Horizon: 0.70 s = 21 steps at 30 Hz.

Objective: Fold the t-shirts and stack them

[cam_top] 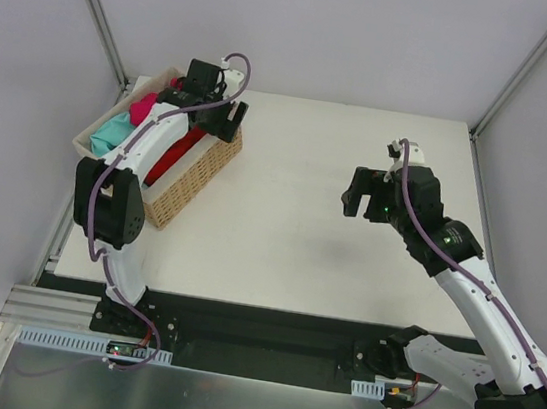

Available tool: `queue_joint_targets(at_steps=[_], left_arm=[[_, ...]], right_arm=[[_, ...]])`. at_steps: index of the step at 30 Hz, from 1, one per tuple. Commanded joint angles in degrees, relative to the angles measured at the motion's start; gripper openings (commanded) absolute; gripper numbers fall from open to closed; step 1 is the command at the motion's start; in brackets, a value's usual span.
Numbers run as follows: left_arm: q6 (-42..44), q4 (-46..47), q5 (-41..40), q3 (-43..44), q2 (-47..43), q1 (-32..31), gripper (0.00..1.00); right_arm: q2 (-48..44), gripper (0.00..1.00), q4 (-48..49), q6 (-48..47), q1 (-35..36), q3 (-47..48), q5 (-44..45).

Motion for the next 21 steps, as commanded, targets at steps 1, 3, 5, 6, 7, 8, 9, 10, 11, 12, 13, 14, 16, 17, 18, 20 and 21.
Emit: queue_joint_targets(at_steps=[1, 3, 5, 6, 7, 8, 9, 10, 11, 12, 13, 14, 16, 17, 18, 20, 21], left_arm=[[-1.3, 1.0, 1.3, -2.6, 2.1, -0.1, 0.77], [-1.5, 1.9, 0.6, -4.3, 2.4, 0.3, 0.76], [-2.0, 2.7, 0.2, -5.3, 2.8, 1.1, 0.62], [-3.2, 2.8, 0.1, -5.7, 2.9, 2.4, 0.29], [-4.1, 3.0, -0.9, -5.6, 3.3, 3.0, 0.0], [-4.9, 3.0, -1.8, -5.5, 3.5, 3.8, 0.0], [-5.8, 3.4, -2.2, -5.4, 3.6, 4.9, 0.0], [-5.9, 3.7, -3.0, -5.2, 4.1, 5.4, 0.0], [-6.0, 3.6, -4.6, -4.2, 4.5, 5.7, 0.0], [-6.0, 3.7, -5.2, -3.4, 5.1, 6.6, 0.0], [-6.0, 3.6, -6.2, -2.5, 6.4, 6.9, 0.0], [-6.3, 3.5, -6.8, -0.4, 7.1, 7.4, 0.0], [-7.0, 3.0, -8.4, 2.7, 10.0, 9.2, 0.0], [-7.5, 2.6, -8.9, 6.2, 11.2, 9.8, 0.0], [-7.8, 1.7, -9.7, 8.3, 14.0, 10.5, 0.0], [-9.0, 0.2, -12.7, 15.7, 17.3, 11.2, 0.0], [-9.2, -0.5, -13.0, 18.2, 20.6, 11.4, 0.0]], right_arm=[[-0.1, 0.97, 0.5, -0.4, 0.3, -0.5, 1.2], [0.2, 0.97, 0.6, -0.2, 0.3, -0.6, 1.1], [0.3, 0.97, 0.8, 0.0, 0.3, -0.9, 1.0], [0.3, 0.97, 0.9, 0.0, 0.3, -1.0, 1.1], [0.3, 0.97, 0.9, 0.0, 0.3, -1.1, 1.0], [0.5, 0.96, 1.0, 0.0, 0.3, -1.1, 1.1], [0.6, 0.97, 1.0, 0.0, 0.3, -1.0, 1.1], [0.7, 0.97, 1.1, 0.0, 0.3, -1.0, 1.1], [1.0, 0.97, 1.2, 0.0, 0.3, -1.1, 1.0], [1.1, 0.97, 1.3, 0.0, 0.4, -1.1, 1.0], [1.5, 0.97, 1.5, 0.0, 0.3, -0.9, 0.8], [1.8, 0.97, 1.6, 0.1, 0.4, -0.9, 0.7], [2.9, 0.96, 1.7, 0.1, 0.3, -0.7, 0.4], [3.1, 0.96, 1.6, 0.1, 0.4, -0.6, 0.4], [3.8, 0.96, 1.8, 0.1, 0.3, -0.5, 0.3], [4.4, 0.97, 1.9, -0.1, 0.4, -0.5, 0.4], [5.1, 0.97, 2.0, -0.2, 0.3, -0.5, 0.5]])
